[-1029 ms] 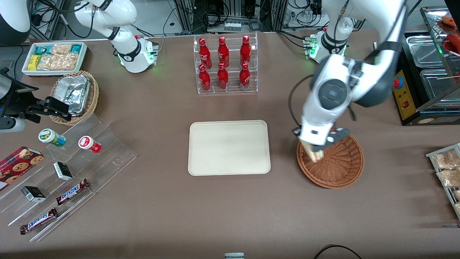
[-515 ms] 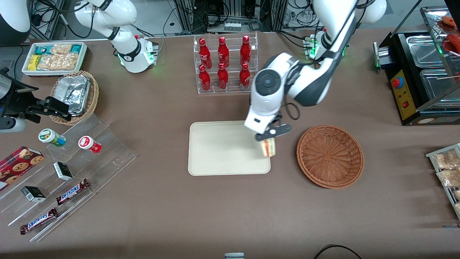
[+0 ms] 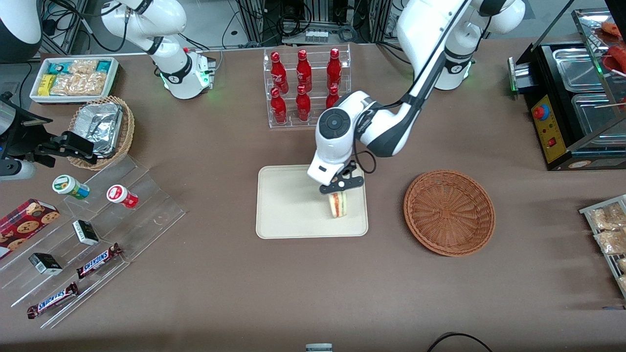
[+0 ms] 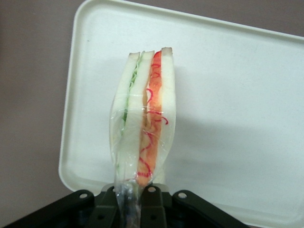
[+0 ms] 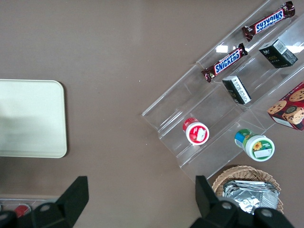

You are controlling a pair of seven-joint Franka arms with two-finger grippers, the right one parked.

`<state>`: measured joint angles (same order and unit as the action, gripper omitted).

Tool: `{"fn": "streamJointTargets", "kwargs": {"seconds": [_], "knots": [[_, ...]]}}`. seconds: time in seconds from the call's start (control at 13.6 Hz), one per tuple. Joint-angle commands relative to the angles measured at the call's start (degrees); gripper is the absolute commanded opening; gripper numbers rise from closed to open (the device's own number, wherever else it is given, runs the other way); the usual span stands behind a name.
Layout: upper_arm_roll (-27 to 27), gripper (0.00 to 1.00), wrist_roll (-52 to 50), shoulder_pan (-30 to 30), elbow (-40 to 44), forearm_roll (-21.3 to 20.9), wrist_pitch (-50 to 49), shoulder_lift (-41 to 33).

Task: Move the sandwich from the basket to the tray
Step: 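Lower the sandwich onto the white tray and open the left gripper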

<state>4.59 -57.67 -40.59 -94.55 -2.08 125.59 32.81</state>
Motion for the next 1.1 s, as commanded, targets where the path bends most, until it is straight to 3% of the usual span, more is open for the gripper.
{"fn": "streamJointTargets", "kwargs": {"seconds": [0.0,0.22,0.66,0.88,0.96,1.03], "knots": [[-0.98,0.02,-0.69,-2.82,4.11,-1.43,-0.43,3.57],[-0.98,0.01,-0.95,-2.92,4.2,-3.81,-0.25,4.63],[-0.98,0.03,-0.33,-3.09,4.29,-4.51,1.5,5.86],[-0.89,0.32,-0.16,-3.09,4.82,-4.51,1.5,5.87],[-0.98,0.63,0.01,-3.09,4.82,-4.51,1.5,5.87],[-0.98,0.87,0.1,-3.01,4.82,-4.51,1.5,5.87]]}}
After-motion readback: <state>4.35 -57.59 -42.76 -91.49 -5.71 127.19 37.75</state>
